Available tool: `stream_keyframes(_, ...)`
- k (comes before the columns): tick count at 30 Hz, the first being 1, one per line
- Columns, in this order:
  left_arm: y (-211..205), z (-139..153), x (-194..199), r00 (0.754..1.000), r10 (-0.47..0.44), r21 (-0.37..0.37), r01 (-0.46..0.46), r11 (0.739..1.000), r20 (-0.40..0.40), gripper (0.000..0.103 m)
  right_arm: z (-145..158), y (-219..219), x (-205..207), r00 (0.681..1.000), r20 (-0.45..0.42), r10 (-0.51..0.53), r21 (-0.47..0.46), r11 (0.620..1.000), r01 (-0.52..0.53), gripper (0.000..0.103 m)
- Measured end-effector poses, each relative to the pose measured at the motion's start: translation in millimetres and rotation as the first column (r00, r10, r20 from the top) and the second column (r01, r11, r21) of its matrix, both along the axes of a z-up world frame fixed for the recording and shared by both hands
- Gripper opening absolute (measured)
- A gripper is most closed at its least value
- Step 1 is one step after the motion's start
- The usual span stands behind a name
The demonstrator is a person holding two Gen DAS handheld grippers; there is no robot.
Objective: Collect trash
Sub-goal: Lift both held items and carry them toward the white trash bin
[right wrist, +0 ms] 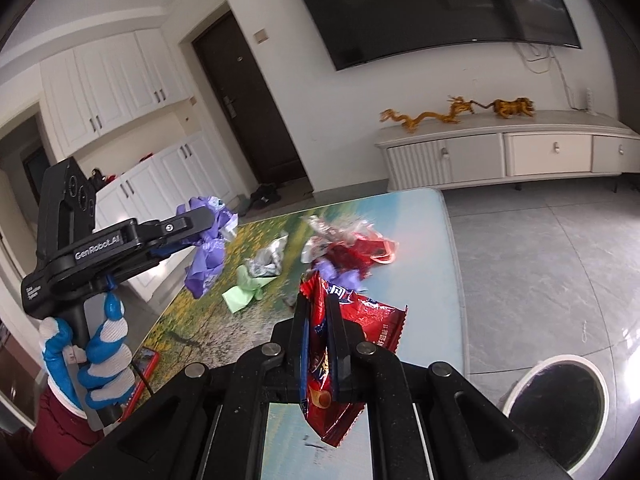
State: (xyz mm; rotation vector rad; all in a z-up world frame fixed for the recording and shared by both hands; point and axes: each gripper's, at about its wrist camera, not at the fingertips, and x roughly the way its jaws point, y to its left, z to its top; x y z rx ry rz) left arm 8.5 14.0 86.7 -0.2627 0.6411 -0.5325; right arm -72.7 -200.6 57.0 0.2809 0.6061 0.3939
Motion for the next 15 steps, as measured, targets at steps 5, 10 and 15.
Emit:
stream_keyframes(5,-17.0,1.3,-4.4,1.0,-0.022,0.018,0.022,1.0,0.005,0.035,-15.3,4.5,3.0,0.999,-0.041,0.01,0.0,1.0,-0.01,0.007)
stream_keyframes(10,-14.2,-3.8,-3.5,1.0,-0.008,0.03,0.008,1.0,-0.004,0.035,-35.7,27.4,17.9,0.994,-0.104,0.02,-0.108,0.994,-0.031,0.007)
stream_keyframes(15,-9.7,-9.1,-0.4,1.0,0.002,0.033,-0.002,0.999,-0.011,0.035,-51.7,22.7,24.0,0.982,-0.103,-0.159,-0.376,0.92,0.11,0.007)
